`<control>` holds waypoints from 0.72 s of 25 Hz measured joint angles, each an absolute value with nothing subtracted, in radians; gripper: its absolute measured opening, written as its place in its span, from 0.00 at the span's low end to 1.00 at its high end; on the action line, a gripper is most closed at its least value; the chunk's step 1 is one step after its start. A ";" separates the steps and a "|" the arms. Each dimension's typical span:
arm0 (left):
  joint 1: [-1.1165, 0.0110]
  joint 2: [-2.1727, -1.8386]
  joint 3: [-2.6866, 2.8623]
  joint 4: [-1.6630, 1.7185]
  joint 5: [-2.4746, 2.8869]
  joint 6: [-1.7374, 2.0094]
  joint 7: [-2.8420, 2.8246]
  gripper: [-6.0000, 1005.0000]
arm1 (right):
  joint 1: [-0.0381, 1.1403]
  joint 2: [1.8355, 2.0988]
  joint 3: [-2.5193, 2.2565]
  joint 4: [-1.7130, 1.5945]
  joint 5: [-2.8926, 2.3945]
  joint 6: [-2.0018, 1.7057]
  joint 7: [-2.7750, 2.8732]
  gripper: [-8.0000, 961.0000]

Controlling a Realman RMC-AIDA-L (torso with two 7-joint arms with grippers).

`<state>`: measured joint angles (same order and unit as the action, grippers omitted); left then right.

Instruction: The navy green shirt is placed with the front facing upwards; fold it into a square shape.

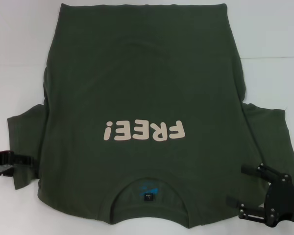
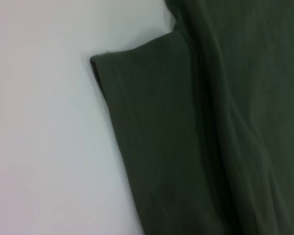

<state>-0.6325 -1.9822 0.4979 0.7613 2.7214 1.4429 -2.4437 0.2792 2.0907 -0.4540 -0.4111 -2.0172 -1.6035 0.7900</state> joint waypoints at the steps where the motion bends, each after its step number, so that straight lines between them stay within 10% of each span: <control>1: -0.632 -1.982 0.498 0.761 2.721 1.443 -2.445 0.87 | 0.279 2.091 -0.454 -0.411 -2.017 -1.603 0.790 0.98; 18: -0.643 -1.983 0.498 0.741 2.719 1.433 -2.457 0.87 | 0.279 2.091 -0.454 -0.411 -2.017 -1.597 0.790 0.98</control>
<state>-0.6427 -1.9829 0.4984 0.7415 2.7189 1.4330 -2.4575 0.2791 2.0907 -0.4540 -0.4111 -2.0172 -1.5966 0.7900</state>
